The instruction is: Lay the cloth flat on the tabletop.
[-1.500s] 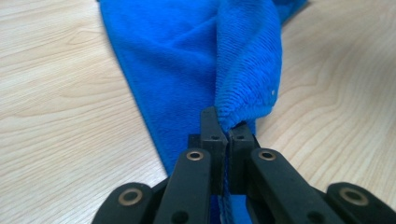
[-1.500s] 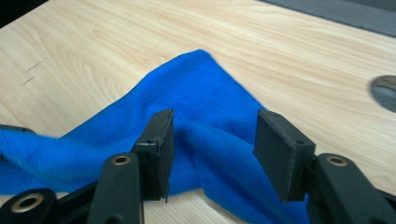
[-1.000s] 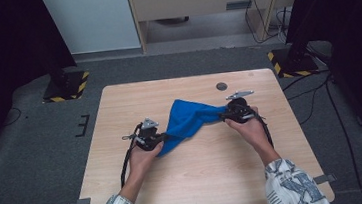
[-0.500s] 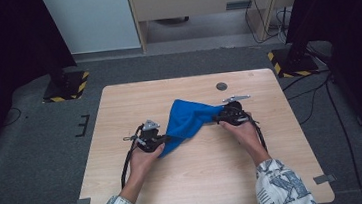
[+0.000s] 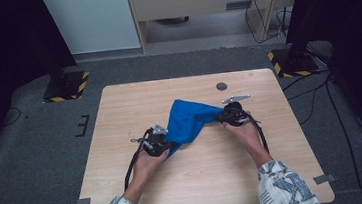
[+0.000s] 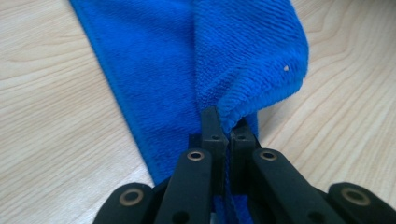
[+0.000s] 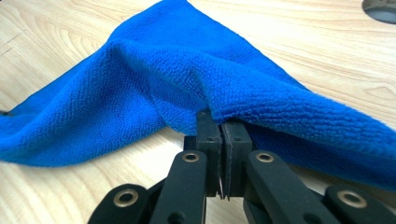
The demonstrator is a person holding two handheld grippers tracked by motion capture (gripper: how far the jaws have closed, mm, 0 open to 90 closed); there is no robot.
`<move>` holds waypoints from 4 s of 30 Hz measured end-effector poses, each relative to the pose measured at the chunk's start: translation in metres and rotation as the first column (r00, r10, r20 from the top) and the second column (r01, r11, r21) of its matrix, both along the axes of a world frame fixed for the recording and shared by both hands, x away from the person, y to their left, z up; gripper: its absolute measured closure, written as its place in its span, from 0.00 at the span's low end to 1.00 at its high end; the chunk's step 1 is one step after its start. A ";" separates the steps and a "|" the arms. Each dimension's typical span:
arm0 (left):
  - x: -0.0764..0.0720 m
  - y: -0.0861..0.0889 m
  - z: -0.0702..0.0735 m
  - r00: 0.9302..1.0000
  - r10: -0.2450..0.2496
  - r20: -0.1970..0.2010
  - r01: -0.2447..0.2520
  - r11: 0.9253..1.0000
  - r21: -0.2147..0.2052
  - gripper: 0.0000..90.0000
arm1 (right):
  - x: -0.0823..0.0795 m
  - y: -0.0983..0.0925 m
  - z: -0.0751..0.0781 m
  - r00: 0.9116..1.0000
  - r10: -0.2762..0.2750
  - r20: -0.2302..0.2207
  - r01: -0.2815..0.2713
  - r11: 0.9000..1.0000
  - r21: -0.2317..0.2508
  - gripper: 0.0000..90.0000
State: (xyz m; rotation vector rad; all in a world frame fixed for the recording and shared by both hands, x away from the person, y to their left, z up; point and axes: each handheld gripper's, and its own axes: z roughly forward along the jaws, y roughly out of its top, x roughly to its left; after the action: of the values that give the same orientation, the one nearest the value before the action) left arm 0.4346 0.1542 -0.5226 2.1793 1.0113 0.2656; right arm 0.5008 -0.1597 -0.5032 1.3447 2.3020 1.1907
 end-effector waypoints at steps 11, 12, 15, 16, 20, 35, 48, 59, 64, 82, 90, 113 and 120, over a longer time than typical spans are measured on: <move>-0.003 0.005 0.008 1.000 0.023 0.022 -0.023 1.000 -0.001 0.99 | -0.013 -0.042 0.014 0.998 -0.054 -0.044 0.052 0.997 -0.048 0.99; -0.005 0.003 0.010 0.999 0.012 0.030 -0.012 1.000 0.004 0.99 | -0.016 -0.044 0.014 0.997 -0.054 -0.049 0.051 0.997 -0.058 0.99; -0.014 -0.003 0.014 0.999 -0.026 0.039 0.026 1.000 0.012 0.99 | -0.024 -0.051 0.015 0.996 -0.045 -0.076 0.040 0.997 -0.069 0.98; -0.017 -0.005 0.014 0.998 -0.042 0.038 0.041 0.999 0.015 0.99 | -0.028 -0.053 0.016 0.996 -0.042 -0.083 0.036 0.996 -0.077 0.98; -0.029 -0.014 0.016 0.995 -0.093 0.036 0.092 0.995 0.033 0.98 | -0.044 -0.063 0.018 0.996 -0.027 -0.085 0.022 0.998 -0.062 0.98; -0.004 -0.011 0.007 1.000 0.019 0.007 -0.019 1.000 0.021 0.97 | -0.009 -0.042 0.009 0.988 -0.044 -0.150 0.029 0.995 -0.098 0.95; 0.001 0.003 0.001 0.998 0.054 0.011 -0.054 0.998 0.011 0.87 | 0.000 -0.021 0.004 0.994 -0.096 -0.055 0.091 0.991 -0.096 0.49; 0.001 0.002 0.000 0.999 0.044 0.005 -0.044 0.999 0.023 0.97 | -0.068 -0.021 -0.002 1.000 0.002 -0.006 -0.002 0.998 -0.057 0.58; 0.002 0.001 0.001 0.999 0.044 -0.001 -0.044 0.999 0.020 0.98 | -0.080 -0.005 -0.010 0.998 0.051 0.032 -0.049 0.996 -0.072 0.63; 0.002 0.001 0.001 0.999 0.033 -0.005 -0.033 0.999 0.012 0.97 | -0.062 0.028 -0.024 0.993 0.108 0.047 -0.098 0.980 -0.173 0.94; -0.003 0.002 0.007 1.000 0.025 0.002 -0.025 1.000 -0.011 0.96 | -0.050 0.030 0.001 0.990 0.138 -0.007 -0.138 0.983 -0.125 0.95; 0.002 0.010 0.003 0.999 0.055 -0.001 -0.055 0.999 -0.004 0.79 | 0.017 0.050 0.005 1.000 0.016 0.018 -0.014 0.994 -0.105 0.61; 0.001 0.008 0.002 0.999 0.047 -0.004 -0.047 0.999 0.006 0.82 | -0.007 0.037 0.024 0.998 0.025 0.065 -0.019 0.996 -0.087 0.66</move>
State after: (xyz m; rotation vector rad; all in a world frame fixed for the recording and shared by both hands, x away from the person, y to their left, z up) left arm 0.4355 0.1626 -0.5209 2.1642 1.0663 0.2860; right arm 0.4941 -0.1227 -0.4797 1.2342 2.2999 1.1110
